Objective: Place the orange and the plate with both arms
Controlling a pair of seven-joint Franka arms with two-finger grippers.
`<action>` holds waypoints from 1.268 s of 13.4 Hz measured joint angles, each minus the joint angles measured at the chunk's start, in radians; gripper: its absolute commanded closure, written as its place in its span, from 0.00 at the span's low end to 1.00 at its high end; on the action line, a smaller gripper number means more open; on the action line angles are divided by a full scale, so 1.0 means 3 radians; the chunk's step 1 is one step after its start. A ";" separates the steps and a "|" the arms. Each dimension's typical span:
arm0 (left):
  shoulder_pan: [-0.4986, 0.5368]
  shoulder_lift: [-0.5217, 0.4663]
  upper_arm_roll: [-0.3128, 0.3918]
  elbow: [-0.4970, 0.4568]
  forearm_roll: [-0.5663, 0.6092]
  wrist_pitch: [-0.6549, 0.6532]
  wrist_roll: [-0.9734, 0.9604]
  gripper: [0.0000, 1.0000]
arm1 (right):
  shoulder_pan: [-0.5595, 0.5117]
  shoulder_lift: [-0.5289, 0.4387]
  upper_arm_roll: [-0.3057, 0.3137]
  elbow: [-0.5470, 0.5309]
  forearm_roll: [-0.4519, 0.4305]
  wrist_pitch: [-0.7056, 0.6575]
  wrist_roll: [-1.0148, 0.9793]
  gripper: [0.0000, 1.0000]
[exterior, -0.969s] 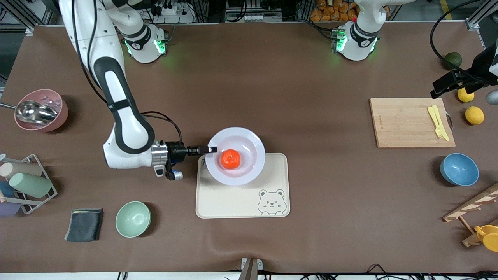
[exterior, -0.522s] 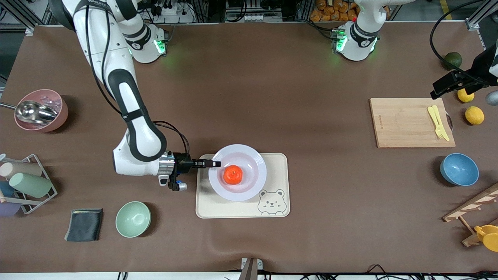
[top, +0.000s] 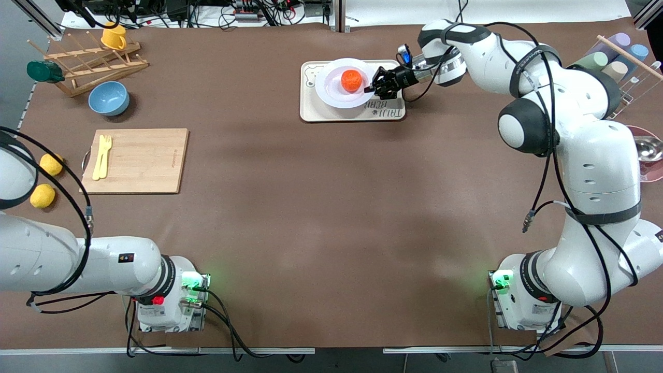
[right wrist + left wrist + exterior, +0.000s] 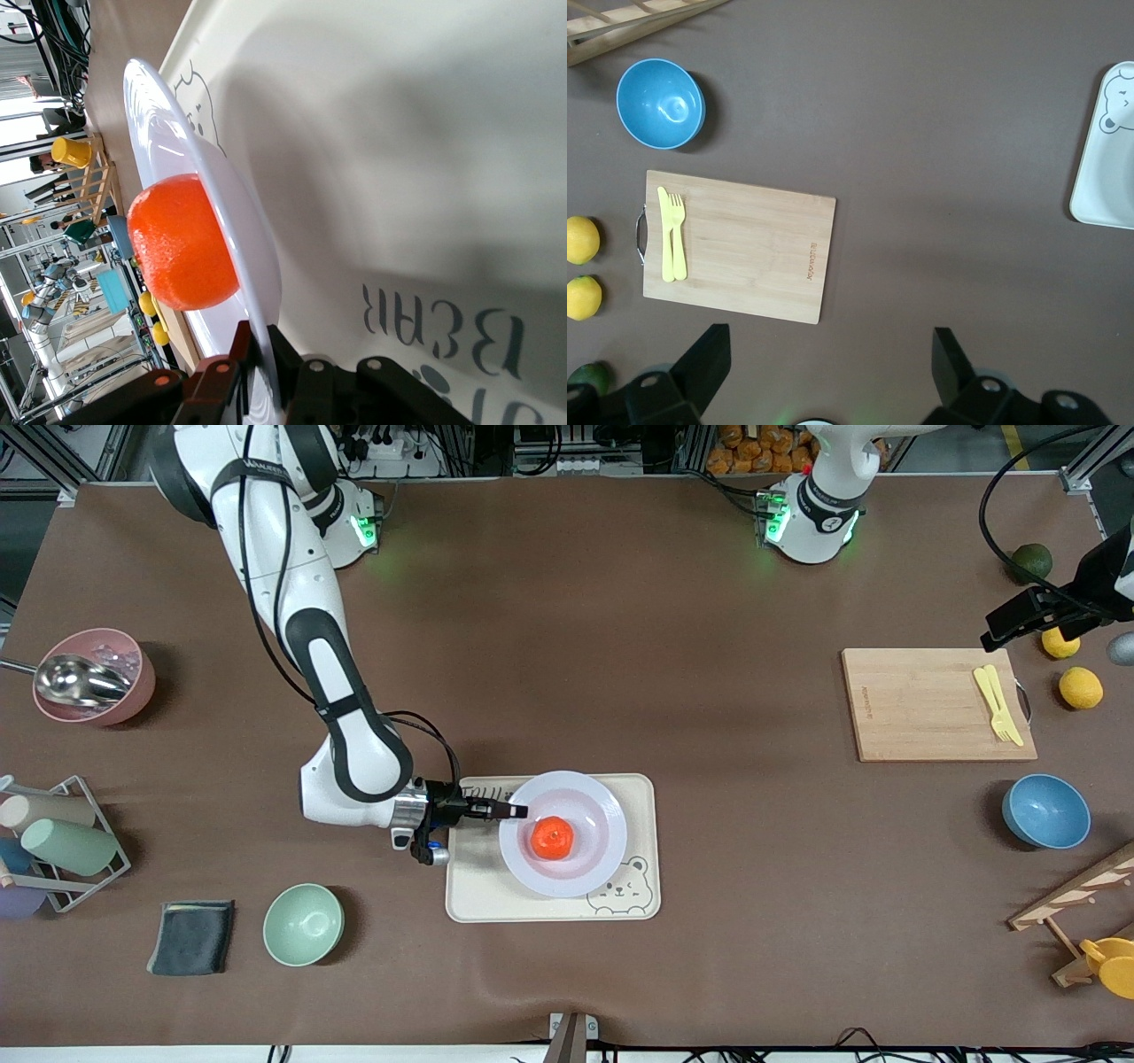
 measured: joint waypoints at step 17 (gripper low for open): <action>0.0002 0.0000 0.0008 0.0000 0.0009 0.0010 0.0000 0.00 | 0.0000 0.0097 -0.0006 0.0063 0.0009 0.0192 -0.0223 0.00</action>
